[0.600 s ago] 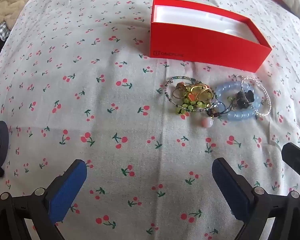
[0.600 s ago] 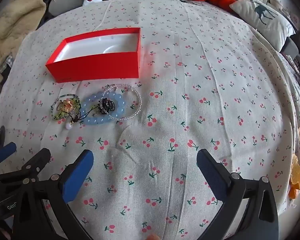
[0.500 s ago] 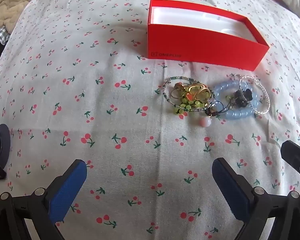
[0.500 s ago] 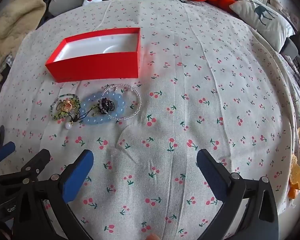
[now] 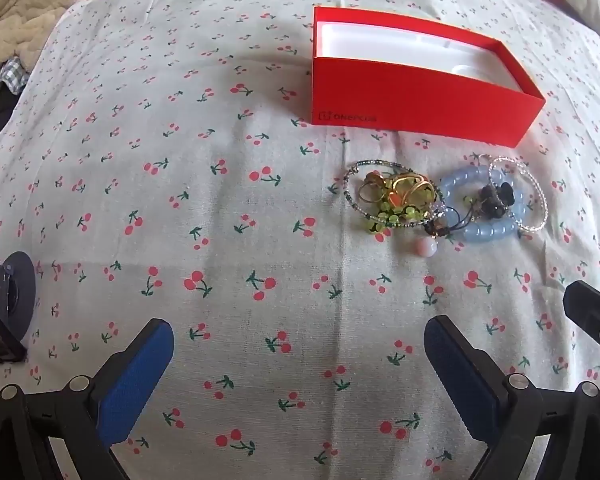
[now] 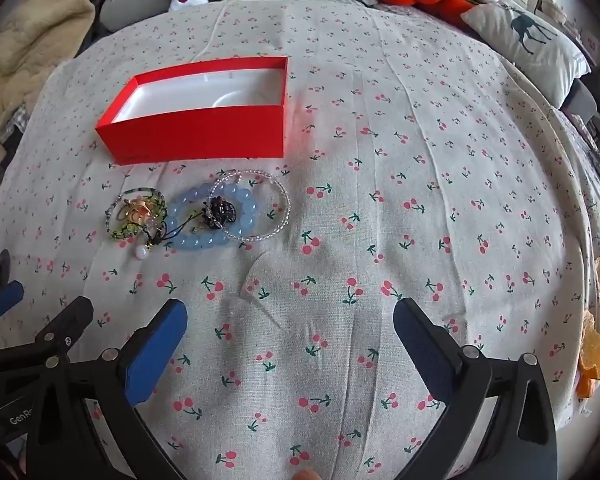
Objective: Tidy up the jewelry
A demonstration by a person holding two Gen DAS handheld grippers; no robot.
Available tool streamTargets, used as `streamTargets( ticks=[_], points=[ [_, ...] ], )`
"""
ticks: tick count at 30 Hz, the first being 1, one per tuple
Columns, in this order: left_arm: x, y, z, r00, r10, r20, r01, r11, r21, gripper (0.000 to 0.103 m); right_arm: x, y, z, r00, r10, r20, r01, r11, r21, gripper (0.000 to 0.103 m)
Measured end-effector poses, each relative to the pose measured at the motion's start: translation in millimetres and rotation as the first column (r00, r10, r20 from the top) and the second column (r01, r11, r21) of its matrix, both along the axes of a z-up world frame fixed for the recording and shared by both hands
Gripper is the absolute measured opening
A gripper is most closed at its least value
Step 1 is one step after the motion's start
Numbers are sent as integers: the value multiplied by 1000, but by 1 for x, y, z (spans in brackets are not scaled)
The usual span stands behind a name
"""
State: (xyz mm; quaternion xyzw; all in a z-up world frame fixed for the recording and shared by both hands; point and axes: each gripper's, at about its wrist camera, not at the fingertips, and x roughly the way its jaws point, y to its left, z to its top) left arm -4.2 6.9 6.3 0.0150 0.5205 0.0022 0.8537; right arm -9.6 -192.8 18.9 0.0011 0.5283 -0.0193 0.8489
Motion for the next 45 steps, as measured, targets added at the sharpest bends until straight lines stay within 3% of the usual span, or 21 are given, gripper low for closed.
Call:
streamTargets(
  ticks=[17,23,45],
  points=[
    [-1,0,-1,1000,-3,-3,3,1000,1,103,0,-1,0,1000,-8,8,8,1000,-1,103],
    [-1,-1,-1,1000,-5,-4,5,1000,2,103,-1,1,2,1000,-7,27,8,999,-48,103],
    [0,-1,3,1000,-4,-3,4,1000,3,103,-1,2,2,1000,-14,25,15,999,-31,103]
  ],
)
